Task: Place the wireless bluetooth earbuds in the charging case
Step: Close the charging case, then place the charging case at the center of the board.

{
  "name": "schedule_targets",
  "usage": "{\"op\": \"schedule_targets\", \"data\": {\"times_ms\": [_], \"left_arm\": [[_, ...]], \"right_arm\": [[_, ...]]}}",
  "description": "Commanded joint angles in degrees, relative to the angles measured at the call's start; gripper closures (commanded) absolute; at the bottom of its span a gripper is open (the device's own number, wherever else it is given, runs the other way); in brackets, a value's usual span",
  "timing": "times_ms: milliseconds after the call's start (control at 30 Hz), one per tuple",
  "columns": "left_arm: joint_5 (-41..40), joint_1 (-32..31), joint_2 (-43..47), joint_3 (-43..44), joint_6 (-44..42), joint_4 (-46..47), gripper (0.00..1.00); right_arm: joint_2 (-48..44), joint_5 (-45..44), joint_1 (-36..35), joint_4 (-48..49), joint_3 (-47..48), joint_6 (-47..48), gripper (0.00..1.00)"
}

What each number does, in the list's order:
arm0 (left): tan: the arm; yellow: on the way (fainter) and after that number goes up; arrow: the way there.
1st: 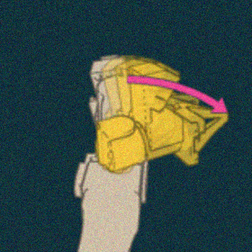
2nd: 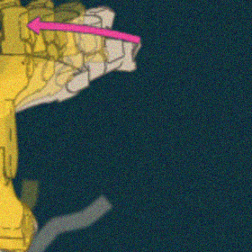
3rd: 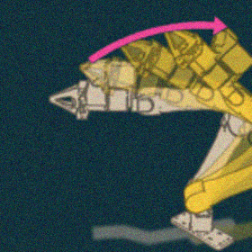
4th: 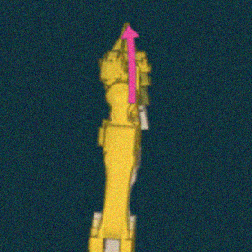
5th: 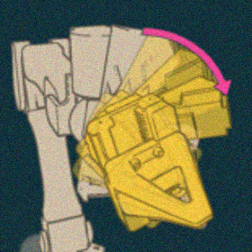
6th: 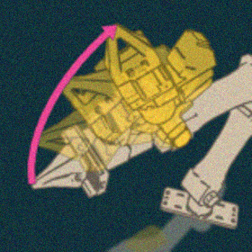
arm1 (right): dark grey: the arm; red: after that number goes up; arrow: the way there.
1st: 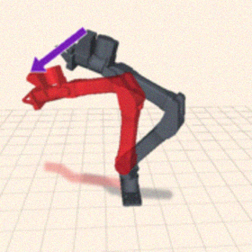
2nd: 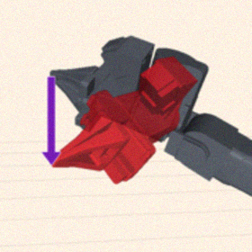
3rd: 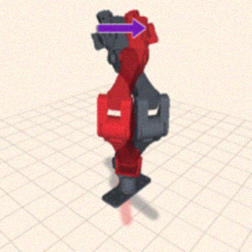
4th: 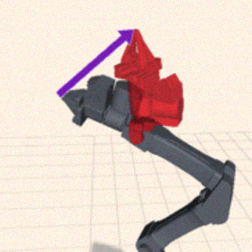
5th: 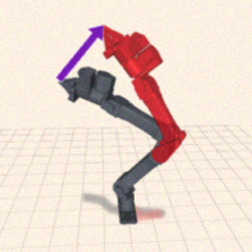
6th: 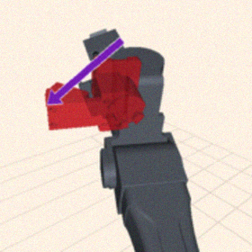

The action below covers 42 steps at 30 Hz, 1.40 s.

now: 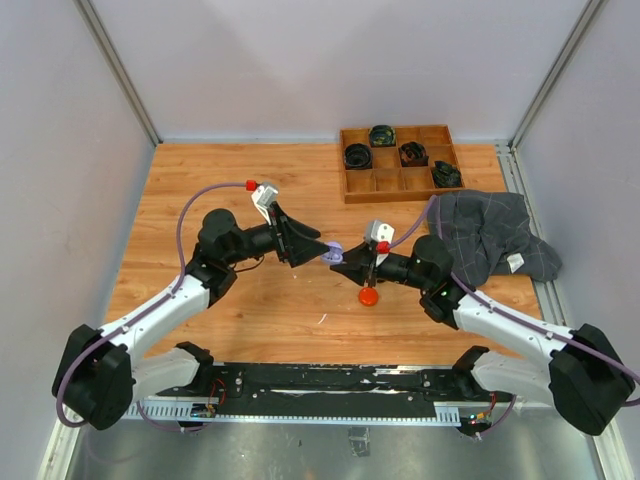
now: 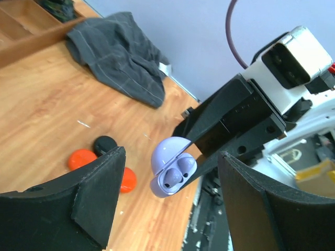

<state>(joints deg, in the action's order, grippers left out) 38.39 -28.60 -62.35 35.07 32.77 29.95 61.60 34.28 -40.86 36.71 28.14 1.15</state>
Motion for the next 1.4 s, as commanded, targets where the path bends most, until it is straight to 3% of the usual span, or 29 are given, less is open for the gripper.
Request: {"op": "schedule_targets", "data": {"times_ms": [0,300,633,733,833,900,967,1033,1200,1367], "left_arm": [[7.11,0.47,-2.13,1.92,6.50,3.43,0.24],[16.05,0.47,-6.62,2.60,9.00,8.23,0.31],[22.39,0.47,-7.01,-0.73,16.57,26.36,0.39],[23.01,0.73,-7.09,-1.07,17.93,27.33,0.39],[20.47,2.45,-4.76,-0.84,14.27,18.87,0.38],[15.26,3.83,-1.43,0.16,6.85,5.95,0.36],[5.98,4.32,2.39,2.54,-2.82,-12.61,0.32],[-3.96,4.42,5.77,4.66,-9.15,-24.05,0.29],[-27.51,4.61,12.30,7.90,-15.54,-39.79,0.27],[-41.17,4.61,18.40,9.18,-18.98,-48.73,0.21]], "right_arm": [[1.07,4.41,1.26,5.06,2.93,-2.19,0.99],[3.87,7.88,2.61,6.92,3.79,-5.23,0.99],[6.89,10.87,4.01,3.77,4.35,-8.38,0.99],[6.97,10.62,4.57,2.53,4.24,-9.34,0.99],[6.41,8.57,5.56,-4.50,5.02,-9.50,0.99],[5.94,6.42,6.02,-9.56,5.13,-9.53,0.99],[5.21,3.97,6.72,-13.27,4.27,-10.47,0.99],[4.90,2.09,8.14,-16.59,3.50,-12.35,0.99],[3.62,-1.95,13.78,-29.56,3.13,-15.51,0.99],[0.68,-4.09,20.61,-39.46,0.29,-18.51,0.99]]}}
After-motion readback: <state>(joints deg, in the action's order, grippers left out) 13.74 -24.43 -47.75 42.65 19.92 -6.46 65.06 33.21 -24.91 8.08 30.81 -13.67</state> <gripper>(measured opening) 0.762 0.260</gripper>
